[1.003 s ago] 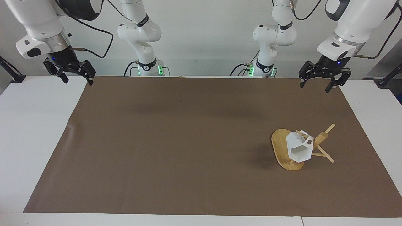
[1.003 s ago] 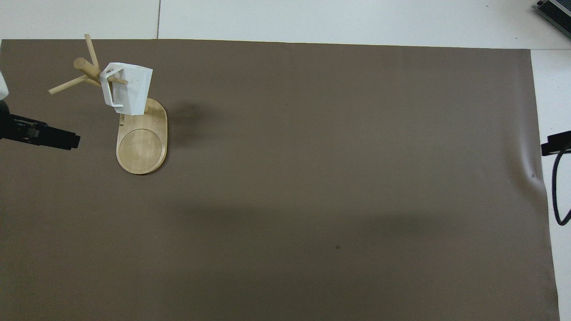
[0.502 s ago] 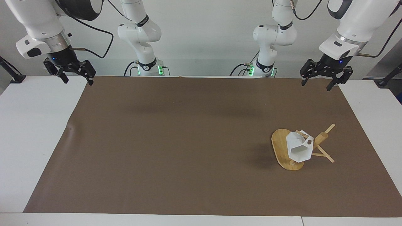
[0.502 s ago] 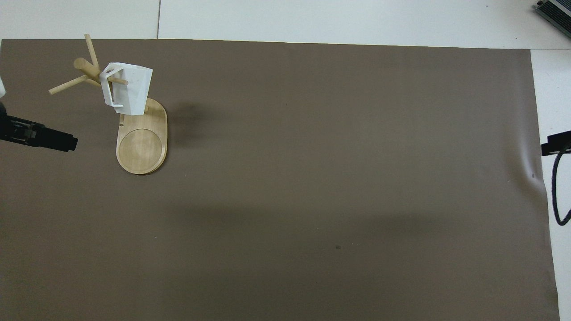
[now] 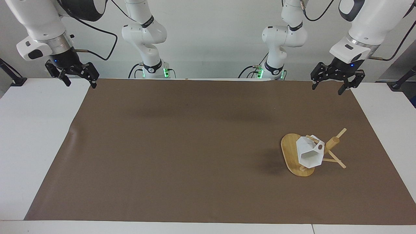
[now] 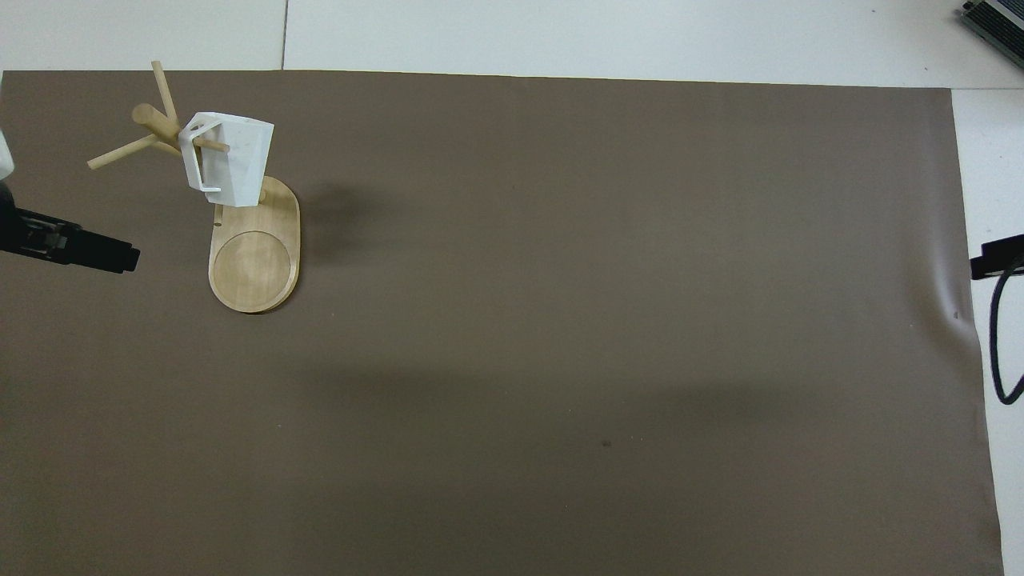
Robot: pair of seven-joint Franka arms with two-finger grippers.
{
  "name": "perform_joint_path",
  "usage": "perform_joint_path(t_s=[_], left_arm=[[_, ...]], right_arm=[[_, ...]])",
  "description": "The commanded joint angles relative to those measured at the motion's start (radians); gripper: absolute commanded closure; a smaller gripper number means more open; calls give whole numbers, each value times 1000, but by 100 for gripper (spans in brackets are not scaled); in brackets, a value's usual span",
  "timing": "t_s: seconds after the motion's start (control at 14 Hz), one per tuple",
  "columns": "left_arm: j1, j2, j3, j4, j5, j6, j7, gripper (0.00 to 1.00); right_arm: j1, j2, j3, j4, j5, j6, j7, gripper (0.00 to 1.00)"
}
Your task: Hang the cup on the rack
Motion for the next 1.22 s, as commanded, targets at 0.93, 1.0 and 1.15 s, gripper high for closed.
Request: perform_joint_path(t_s=[0.93,1.0,1.15], left_arm=[[188,-15,-184,-14,60,13,17,0],[188,-17,-184,-17,59,13,17,0],[187,-20,-181,-24,59,13,16,0]], right_arm=[[-3,-6,4,-3,-2,-2,2,0],[-4,-6,4,-3,-2,-2,2,0],[-4,-6,4,-3,-2,-2,2,0]])
